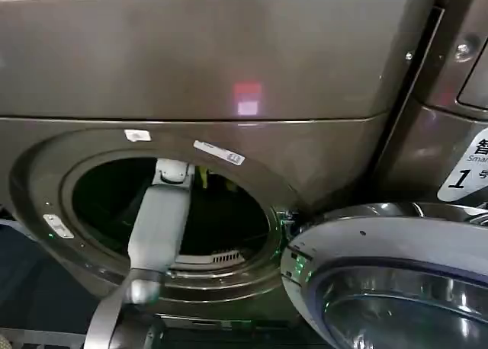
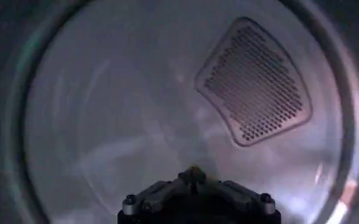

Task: Grasp the clothes from the dryer.

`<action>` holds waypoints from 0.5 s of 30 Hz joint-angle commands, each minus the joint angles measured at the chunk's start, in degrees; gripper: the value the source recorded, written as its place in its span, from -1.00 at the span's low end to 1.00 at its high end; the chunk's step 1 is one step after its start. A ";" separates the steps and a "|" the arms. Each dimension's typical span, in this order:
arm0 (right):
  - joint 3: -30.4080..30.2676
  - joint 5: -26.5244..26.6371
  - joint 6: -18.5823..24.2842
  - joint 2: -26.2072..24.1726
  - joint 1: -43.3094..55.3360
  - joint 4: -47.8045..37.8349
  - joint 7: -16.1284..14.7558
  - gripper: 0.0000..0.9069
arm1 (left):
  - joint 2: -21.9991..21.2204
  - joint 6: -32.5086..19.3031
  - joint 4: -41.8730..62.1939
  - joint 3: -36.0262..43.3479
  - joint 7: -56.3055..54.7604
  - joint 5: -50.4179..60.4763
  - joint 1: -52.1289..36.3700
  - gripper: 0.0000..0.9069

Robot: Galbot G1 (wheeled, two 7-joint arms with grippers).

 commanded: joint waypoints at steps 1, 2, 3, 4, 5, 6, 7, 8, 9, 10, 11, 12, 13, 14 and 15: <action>-0.16 0.51 0.15 0.13 0.05 0.10 0.06 1.00 | -0.53 1.69 -1.31 0.01 -4.87 -6.04 -0.07 -1.00; -0.18 0.53 0.14 0.14 0.07 0.11 0.06 1.00 | -0.60 1.64 -1.22 -0.01 -4.91 -6.05 -0.07 -1.00; -0.16 0.58 0.16 0.10 0.09 0.10 0.07 1.00 | -0.65 1.67 -1.18 -0.05 -4.90 -6.03 -0.07 -1.00; -0.09 0.59 0.00 0.05 0.16 0.15 0.21 1.00 | -0.61 1.68 -1.16 -0.03 -4.87 -6.04 -0.04 -1.00; 0.13 0.71 -0.82 0.00 0.19 0.36 0.13 1.00 | -0.58 1.70 -1.21 0.01 -4.82 -5.97 0.01 -1.00; 0.64 1.59 -1.49 0.11 0.21 0.90 -1.52 1.00 | -0.47 1.78 -1.24 0.03 -4.70 -5.95 0.04 -1.00; 0.74 2.38 -2.54 0.18 0.16 1.51 -1.12 1.00 | -0.44 1.75 -1.15 0.03 -4.66 -5.91 0.02 -1.00; 0.99 3.30 -3.73 0.06 0.38 2.06 -1.10 1.00 | -0.44 1.81 -1.14 0.03 -4.58 -5.82 -0.01 -1.00; 1.16 3.29 -4.37 -0.13 0.54 2.21 -1.00 1.00 | -0.43 1.82 -1.12 0.07 -4.55 -5.75 0.00 -1.00; 1.19 3.24 -4.39 -0.21 0.62 2.20 -0.84 1.00 | -0.47 1.84 -1.14 0.07 -4.54 -5.74 0.00 -1.00; 1.30 3.14 -5.03 -0.37 0.65 2.21 -0.75 1.00 | -0.47 1.91 -1.31 0.07 -4.48 -5.72 0.10 -1.00; 1.43 3.09 -5.48 -0.45 0.56 2.25 -0.62 1.00 | -0.47 1.93 -1.44 0.09 -4.45 -5.74 0.18 -1.00; 1.58 3.03 -5.67 -0.50 0.51 2.25 -0.62 1.00 | -0.46 1.97 -1.45 0.11 -4.41 -5.74 0.23 -1.00; 1.76 2.73 -5.74 -0.53 0.45 2.19 -0.52 1.00 | -0.43 1.96 -1.42 0.13 -4.27 -5.69 0.25 -1.00; 1.86 2.35 -5.90 -0.55 0.42 2.04 -0.48 1.00 | -0.42 1.91 -1.33 0.13 -4.20 -5.68 0.26 -1.00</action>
